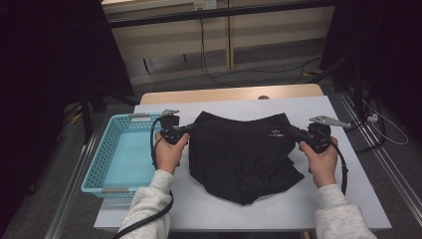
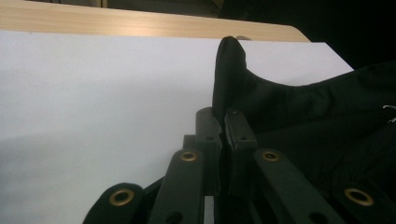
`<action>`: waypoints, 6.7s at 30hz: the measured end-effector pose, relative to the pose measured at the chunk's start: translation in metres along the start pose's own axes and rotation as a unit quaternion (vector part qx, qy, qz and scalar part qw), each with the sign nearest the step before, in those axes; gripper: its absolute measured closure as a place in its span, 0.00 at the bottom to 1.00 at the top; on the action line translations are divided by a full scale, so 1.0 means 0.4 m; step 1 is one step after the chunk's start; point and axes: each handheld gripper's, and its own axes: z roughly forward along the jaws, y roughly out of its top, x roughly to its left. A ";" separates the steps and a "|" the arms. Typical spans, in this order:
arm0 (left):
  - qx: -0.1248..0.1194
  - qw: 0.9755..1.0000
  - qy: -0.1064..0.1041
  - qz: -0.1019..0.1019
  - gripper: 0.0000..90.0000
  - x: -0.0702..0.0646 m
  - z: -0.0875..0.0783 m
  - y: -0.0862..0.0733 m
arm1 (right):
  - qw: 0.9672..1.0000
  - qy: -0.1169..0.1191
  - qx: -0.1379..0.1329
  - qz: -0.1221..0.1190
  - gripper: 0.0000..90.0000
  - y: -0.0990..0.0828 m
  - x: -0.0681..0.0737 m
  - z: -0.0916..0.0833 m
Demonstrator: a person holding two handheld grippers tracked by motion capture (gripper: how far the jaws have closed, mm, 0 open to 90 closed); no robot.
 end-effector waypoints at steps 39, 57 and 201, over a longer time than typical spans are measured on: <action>-0.003 1.000 -0.012 0.003 0.96 0.008 -0.028 0.031 | 1.000 0.014 -0.001 -0.024 0.96 0.036 0.008 0.008; -0.057 0.998 0.020 0.006 0.77 0.046 0.072 0.249 | 0.996 -0.073 -0.049 -0.019 0.72 0.342 0.012 0.163; 0.085 0.987 -0.030 0.135 0.13 -0.096 0.047 -0.149 | 0.972 0.092 0.157 -0.150 1.00 -0.131 0.165 -0.035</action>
